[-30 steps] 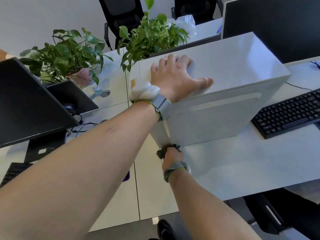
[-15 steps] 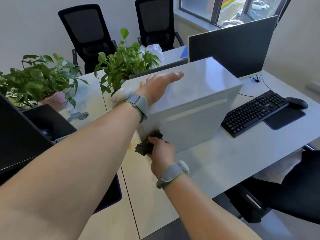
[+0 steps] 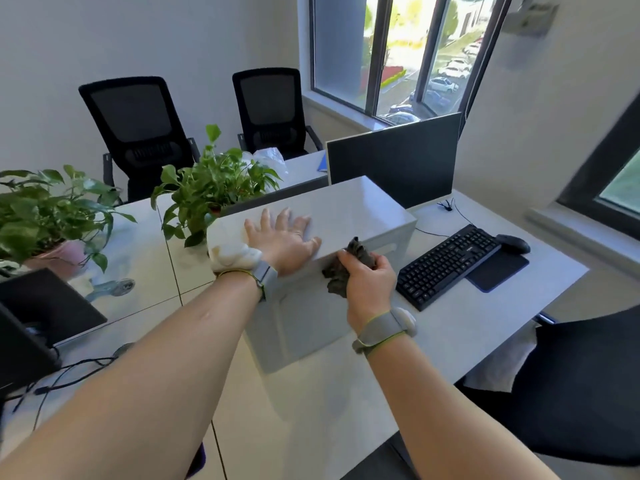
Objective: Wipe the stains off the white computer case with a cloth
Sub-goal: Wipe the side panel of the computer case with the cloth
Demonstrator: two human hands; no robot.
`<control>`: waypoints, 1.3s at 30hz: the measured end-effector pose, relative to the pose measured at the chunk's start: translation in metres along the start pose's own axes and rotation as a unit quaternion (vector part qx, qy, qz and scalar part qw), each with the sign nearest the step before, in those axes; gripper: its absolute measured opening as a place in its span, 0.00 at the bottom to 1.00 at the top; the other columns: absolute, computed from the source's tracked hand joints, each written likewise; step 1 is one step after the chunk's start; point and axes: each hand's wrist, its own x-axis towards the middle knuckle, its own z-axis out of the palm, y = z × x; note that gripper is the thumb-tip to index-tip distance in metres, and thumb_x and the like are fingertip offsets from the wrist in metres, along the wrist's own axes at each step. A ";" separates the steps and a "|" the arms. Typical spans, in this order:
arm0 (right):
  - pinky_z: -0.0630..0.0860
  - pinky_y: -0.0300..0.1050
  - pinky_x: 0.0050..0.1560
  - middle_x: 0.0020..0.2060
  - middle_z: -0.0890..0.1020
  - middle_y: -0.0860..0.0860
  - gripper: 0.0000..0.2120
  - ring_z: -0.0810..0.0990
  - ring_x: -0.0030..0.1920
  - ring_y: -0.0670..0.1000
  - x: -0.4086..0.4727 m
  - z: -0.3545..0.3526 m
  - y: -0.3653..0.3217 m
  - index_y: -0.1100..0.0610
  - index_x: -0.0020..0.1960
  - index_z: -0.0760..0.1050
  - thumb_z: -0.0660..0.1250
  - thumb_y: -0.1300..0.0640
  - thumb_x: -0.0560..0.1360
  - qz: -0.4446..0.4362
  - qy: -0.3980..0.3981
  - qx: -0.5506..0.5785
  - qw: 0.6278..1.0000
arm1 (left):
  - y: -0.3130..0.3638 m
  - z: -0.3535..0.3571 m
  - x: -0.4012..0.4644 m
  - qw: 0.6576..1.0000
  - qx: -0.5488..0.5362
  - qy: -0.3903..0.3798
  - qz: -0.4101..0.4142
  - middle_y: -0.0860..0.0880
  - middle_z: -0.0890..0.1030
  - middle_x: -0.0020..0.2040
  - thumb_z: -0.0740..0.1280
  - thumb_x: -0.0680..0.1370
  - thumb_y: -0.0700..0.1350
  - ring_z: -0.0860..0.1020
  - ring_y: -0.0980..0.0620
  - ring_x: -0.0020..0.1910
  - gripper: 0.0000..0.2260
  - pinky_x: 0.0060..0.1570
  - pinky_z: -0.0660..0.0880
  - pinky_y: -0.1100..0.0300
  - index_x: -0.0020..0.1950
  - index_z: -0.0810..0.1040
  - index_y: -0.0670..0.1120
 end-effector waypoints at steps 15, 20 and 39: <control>0.85 0.59 0.43 0.50 0.81 0.58 0.14 0.83 0.44 0.57 0.057 -0.030 -0.055 0.57 0.57 0.70 0.72 0.53 0.78 0.034 -0.035 -0.037 0.998 | 0.010 -0.016 0.008 0.993 -0.083 0.058 -0.055 0.54 0.66 0.76 0.61 0.79 0.66 0.63 0.43 0.75 0.20 0.71 0.57 0.43 0.70 0.71 0.65; 0.81 0.55 0.42 0.51 0.80 0.57 0.15 0.82 0.45 0.58 0.035 -0.010 -0.056 0.52 0.54 0.71 0.71 0.47 0.75 -0.089 -0.158 -0.119 0.976 | -0.004 -0.015 0.006 0.981 -0.180 0.054 -0.038 0.60 0.69 0.76 0.60 0.80 0.56 0.64 0.49 0.75 0.18 0.75 0.57 0.44 0.70 0.75 0.64; 0.74 0.49 0.50 0.52 0.79 0.51 0.09 0.78 0.54 0.58 -0.003 0.152 -0.014 0.49 0.52 0.71 0.68 0.52 0.74 -0.379 -0.436 -0.550 0.603 | -0.092 -0.038 -0.039 0.849 -0.419 0.249 -0.202 0.47 0.82 0.52 0.59 0.79 0.41 0.79 0.46 0.55 0.15 0.59 0.75 0.48 0.59 0.83 0.47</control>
